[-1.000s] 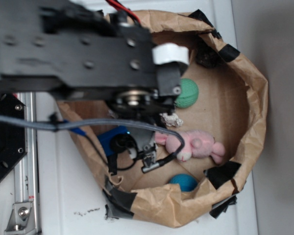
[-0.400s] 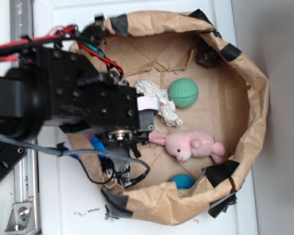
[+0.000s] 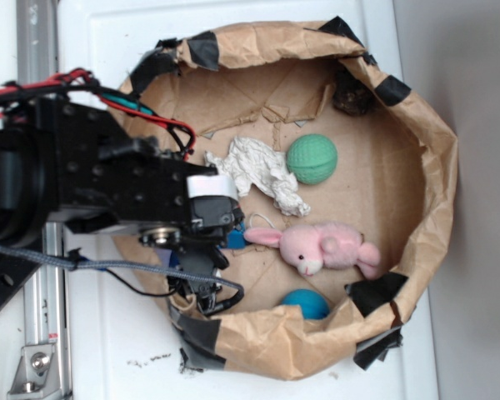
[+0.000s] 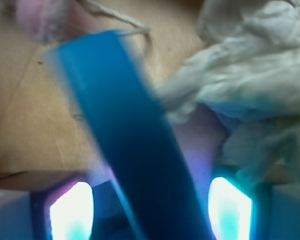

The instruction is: Grab the blue block.

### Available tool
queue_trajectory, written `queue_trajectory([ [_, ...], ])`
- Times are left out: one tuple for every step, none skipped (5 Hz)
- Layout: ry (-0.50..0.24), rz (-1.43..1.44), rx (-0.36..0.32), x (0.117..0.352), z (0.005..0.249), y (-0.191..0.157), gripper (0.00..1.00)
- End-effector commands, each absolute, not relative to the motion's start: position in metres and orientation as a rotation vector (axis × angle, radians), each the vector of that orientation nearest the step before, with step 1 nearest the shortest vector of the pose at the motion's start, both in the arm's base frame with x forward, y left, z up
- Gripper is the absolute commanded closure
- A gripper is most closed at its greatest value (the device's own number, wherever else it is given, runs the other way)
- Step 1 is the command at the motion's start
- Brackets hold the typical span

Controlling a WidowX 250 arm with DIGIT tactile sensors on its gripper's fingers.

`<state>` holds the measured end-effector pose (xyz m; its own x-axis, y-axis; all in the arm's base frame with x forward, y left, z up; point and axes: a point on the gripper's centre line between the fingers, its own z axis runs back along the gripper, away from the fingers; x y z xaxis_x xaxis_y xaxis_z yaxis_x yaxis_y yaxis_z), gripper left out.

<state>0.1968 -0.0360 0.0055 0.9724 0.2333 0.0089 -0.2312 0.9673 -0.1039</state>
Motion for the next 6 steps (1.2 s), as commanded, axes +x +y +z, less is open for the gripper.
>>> queue_trajectory([
  [-0.16, 0.165, -0.077, 0.224, 0.066, -0.022, 1.0],
  [-0.146, 0.14, -0.053, 0.254, 0.114, -0.003, 1.0],
  [-0.092, 0.123, 0.075, 0.271, 0.142, 0.001, 1.0],
  [-0.083, 0.059, 0.122, 0.272, 0.151, -0.008, 1.0],
  [-0.096, 0.038, 0.142, 0.261, 0.154, -0.015, 1.0],
  [-0.111, 0.029, 0.167, 0.25, 0.152, -0.016, 1.0],
])
